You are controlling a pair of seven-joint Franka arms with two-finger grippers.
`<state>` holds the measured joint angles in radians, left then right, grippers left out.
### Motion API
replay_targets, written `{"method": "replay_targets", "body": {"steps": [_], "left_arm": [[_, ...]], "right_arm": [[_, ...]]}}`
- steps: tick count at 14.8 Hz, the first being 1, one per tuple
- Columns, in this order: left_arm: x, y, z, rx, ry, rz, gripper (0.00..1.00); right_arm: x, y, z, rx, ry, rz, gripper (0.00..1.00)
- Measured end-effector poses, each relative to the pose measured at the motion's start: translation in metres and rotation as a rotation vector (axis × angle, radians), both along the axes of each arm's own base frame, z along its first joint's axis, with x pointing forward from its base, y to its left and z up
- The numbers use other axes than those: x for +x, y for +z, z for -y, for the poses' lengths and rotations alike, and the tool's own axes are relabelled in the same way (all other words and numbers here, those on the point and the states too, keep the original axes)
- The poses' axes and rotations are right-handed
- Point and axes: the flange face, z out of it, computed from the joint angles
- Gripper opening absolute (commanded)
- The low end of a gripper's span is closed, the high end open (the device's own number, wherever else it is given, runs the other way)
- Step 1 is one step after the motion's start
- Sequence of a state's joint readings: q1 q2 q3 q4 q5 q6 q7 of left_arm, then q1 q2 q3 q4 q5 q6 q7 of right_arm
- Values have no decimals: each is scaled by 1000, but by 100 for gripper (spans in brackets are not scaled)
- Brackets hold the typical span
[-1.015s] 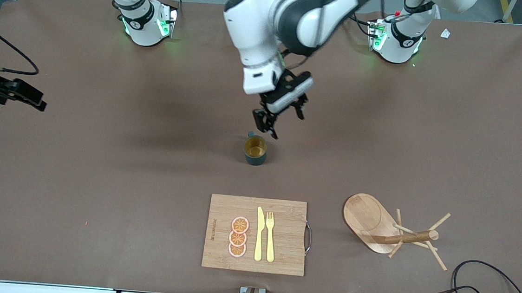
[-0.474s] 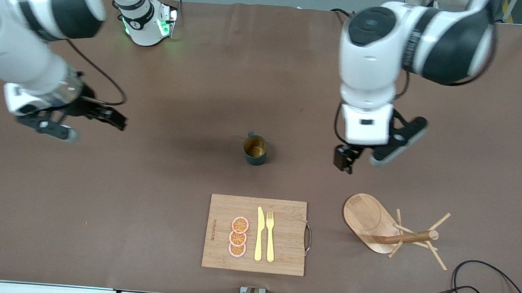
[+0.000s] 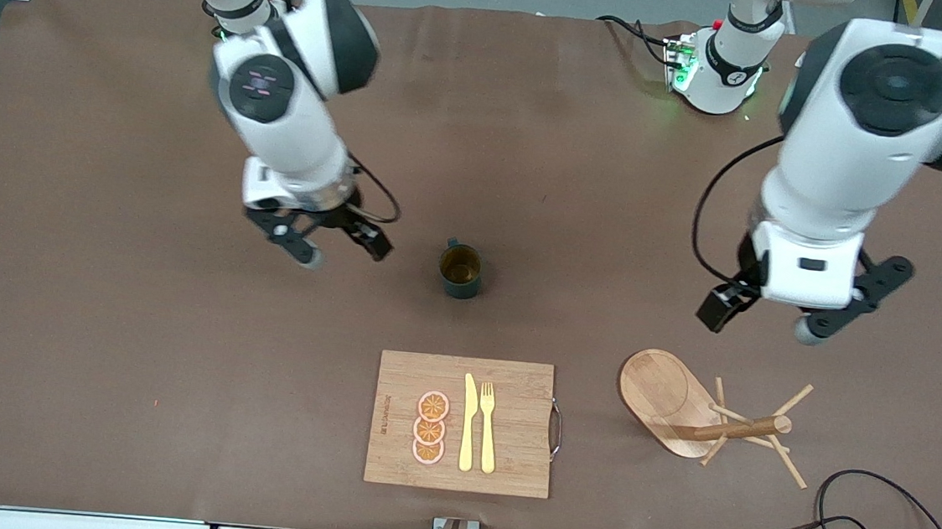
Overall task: Transfer cup from left to right arm and place
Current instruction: 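Raise the left gripper away while the right gripper reaches the mug, then grasp the teal mug's rim with the right gripper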
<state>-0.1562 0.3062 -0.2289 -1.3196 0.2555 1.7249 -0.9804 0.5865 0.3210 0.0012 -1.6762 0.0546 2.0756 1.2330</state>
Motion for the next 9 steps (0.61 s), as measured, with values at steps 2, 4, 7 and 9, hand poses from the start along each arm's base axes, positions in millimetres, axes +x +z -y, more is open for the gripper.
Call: {"method": "replay_targets", "body": {"steps": [2,4,7,9], "left_arm": [[2,18,-38,-17,-84,-17,100],[-1,32,-77,-3,-180,-50,100],[-10,48,-109,-3,-315,-88,100],[-19,57,-122,-20,-355,-113,100]], "right_arm": [[-6,-30,-42,5,-73,-9,100],[-6,-56,-76,5,-131,-20,100],[-4,-88,-109,11,-162,-20,100],[-1,-100,-120,39,-190,5,100]]}}
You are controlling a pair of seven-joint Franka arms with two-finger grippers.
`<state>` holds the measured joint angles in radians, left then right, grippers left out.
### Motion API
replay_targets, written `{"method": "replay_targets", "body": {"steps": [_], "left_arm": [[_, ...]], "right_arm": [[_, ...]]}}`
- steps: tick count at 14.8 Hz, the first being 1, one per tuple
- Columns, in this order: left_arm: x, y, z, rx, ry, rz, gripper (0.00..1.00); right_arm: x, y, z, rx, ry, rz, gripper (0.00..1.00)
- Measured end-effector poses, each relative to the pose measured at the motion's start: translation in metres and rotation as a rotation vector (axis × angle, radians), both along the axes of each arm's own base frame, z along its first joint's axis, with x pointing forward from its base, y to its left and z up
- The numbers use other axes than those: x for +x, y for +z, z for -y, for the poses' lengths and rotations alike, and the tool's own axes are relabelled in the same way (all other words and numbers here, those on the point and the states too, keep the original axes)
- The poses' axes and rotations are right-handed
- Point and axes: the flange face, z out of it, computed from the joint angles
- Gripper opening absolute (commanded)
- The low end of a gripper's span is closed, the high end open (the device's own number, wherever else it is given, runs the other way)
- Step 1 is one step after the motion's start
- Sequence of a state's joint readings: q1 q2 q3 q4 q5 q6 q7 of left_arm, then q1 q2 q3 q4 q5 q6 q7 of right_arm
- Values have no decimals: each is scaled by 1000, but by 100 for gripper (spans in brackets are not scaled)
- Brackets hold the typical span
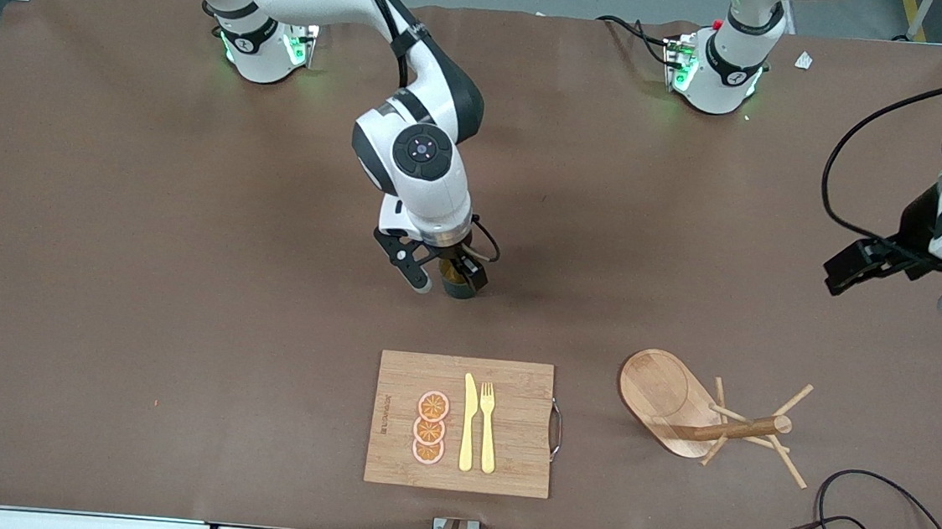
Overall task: Transfer cup from left to right arm and place
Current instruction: 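Grasp the teal mug's rim with the right gripper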
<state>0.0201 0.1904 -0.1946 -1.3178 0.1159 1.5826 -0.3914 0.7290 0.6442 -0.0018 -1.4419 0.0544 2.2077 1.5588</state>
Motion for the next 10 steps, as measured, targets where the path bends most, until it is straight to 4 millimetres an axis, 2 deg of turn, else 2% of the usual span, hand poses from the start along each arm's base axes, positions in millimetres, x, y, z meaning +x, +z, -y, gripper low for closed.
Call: {"method": "replay_targets", "body": {"steps": [6,7,10], "left_arm": [[-28,25,-45,-51,-93,-52,100],[-34,28,-49,-47,-117,-56,100],[-49,28,-54,-38,-173,-81,100]], "right_arm": [[-9,-32,-20,13,-19,9,100],[-11,-38,-22,8,-17,3,94],[-11,-55,-21,-3,-15,-4,68]]}}
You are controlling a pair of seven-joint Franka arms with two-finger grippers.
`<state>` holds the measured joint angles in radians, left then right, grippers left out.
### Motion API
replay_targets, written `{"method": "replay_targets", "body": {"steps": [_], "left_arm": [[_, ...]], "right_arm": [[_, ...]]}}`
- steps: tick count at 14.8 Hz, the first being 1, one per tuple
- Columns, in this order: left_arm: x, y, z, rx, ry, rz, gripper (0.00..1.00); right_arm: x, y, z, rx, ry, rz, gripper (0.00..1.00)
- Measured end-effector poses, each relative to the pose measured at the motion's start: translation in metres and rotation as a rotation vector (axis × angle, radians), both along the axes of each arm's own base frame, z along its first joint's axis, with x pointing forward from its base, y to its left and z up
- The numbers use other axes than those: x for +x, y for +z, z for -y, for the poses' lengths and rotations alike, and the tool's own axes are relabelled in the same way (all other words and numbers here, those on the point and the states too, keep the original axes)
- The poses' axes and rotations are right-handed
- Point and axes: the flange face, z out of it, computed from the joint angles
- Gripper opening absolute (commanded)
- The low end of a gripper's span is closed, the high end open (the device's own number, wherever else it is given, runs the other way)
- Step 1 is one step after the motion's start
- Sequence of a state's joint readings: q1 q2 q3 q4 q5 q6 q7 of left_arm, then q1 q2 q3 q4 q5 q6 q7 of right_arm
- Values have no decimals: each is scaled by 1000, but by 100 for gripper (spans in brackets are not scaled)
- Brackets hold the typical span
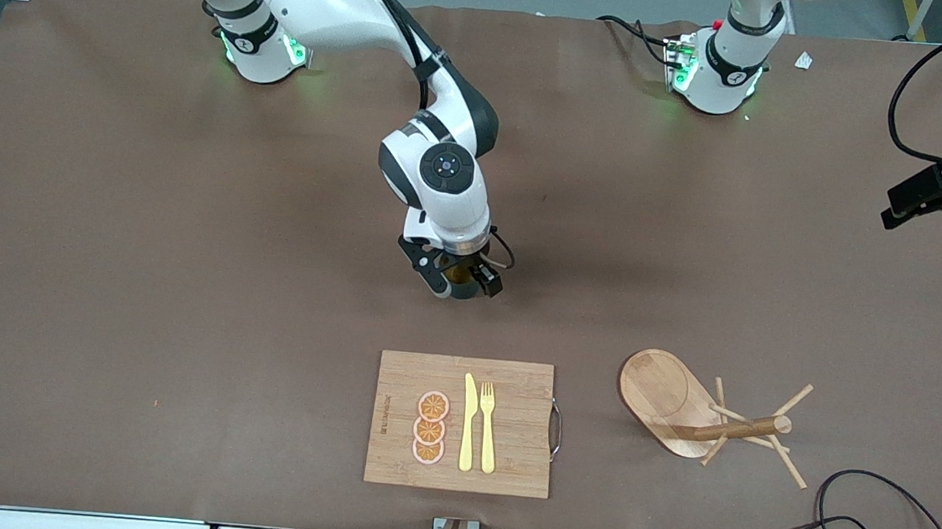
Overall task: Transfer cup from left to right arm and place
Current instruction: 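Grasp the teal mug's rim with the right gripper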
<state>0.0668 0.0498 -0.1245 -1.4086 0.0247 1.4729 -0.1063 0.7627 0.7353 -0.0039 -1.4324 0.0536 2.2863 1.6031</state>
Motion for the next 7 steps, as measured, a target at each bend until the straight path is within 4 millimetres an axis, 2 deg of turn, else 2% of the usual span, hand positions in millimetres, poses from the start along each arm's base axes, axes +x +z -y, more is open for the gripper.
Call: {"method": "replay_targets", "body": {"steps": [3,7], "left_arm": [[-10,-1,1,4,-34,-22,100],[-23,2,3,7,-38,-24,100]], "right_arm": [[4,-6,4,-8,17,4,37],[4,-8,5,-13,46,5,13]]}}
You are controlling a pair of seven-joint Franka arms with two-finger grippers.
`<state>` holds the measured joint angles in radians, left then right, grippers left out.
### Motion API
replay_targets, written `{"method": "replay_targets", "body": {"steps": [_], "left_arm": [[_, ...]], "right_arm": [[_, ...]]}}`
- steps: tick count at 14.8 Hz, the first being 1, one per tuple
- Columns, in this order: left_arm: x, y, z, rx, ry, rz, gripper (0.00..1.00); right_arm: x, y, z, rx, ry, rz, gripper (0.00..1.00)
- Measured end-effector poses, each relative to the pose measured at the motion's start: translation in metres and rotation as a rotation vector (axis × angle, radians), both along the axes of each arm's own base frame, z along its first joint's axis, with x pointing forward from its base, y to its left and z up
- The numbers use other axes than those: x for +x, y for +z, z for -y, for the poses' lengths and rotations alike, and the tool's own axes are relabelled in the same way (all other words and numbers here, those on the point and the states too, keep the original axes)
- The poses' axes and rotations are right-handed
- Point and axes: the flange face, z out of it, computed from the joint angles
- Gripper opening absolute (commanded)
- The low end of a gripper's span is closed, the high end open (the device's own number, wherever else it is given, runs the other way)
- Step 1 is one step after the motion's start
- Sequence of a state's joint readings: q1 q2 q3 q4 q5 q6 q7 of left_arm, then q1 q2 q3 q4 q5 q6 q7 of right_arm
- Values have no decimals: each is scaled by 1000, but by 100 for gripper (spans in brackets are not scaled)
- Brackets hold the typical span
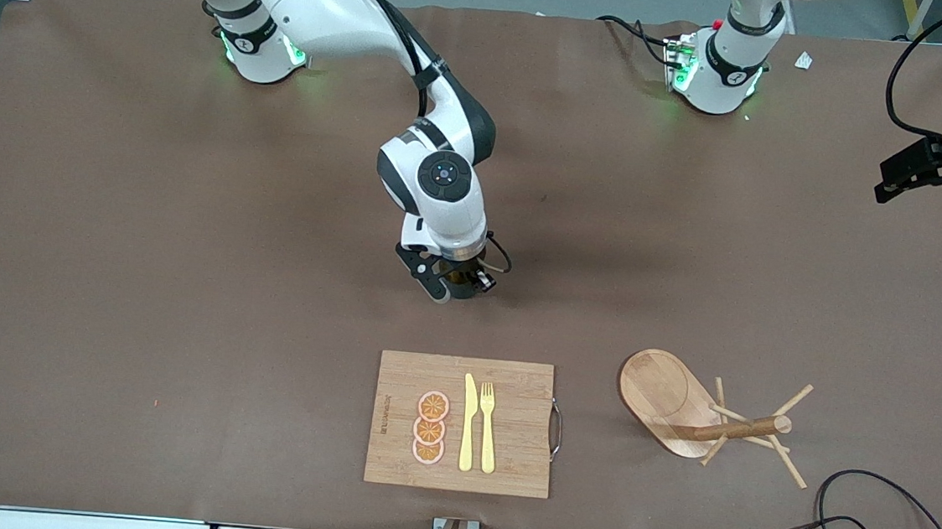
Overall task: Transfer cup from left to right arm and place
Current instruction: 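Grasp the teal mug's rim with the right gripper, then carry the mug with the right gripper beside the cutting board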
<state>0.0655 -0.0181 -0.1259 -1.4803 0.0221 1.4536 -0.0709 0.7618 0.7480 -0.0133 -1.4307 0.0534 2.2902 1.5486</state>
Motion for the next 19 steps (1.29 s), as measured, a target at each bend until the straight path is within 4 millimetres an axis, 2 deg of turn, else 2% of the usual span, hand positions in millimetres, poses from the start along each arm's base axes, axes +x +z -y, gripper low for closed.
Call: {"method": "replay_targets", "body": {"steps": [2,6,8,10,12,15,17,19], "left_arm": [[-9,6,2,2,-2,9,100],[-21,15,4,5,-5,22,100],[-22,14,5,5,-5,22,100],[-22,13,5,5,-5,18,100],[-22,12,5,5,-6,16,100],[-22,12,3,5,-4,17,100],[-22,13,0,5,-2,19,100],[-22,14,-2,4,2,22,100]], "right_arm": [[0,-4,0,-4,12,-2,3],[13,0,11,-15,69,8,1],[32,13,30,-48,131,-14,1],[59,35,61,-79,213,-29,1],[92,61,111,-106,289,-20,1],[135,98,219,-136,377,-58,1],[159,109,294,-135,404,-66,1],[173,105,355,-136,405,-75,1]]}}
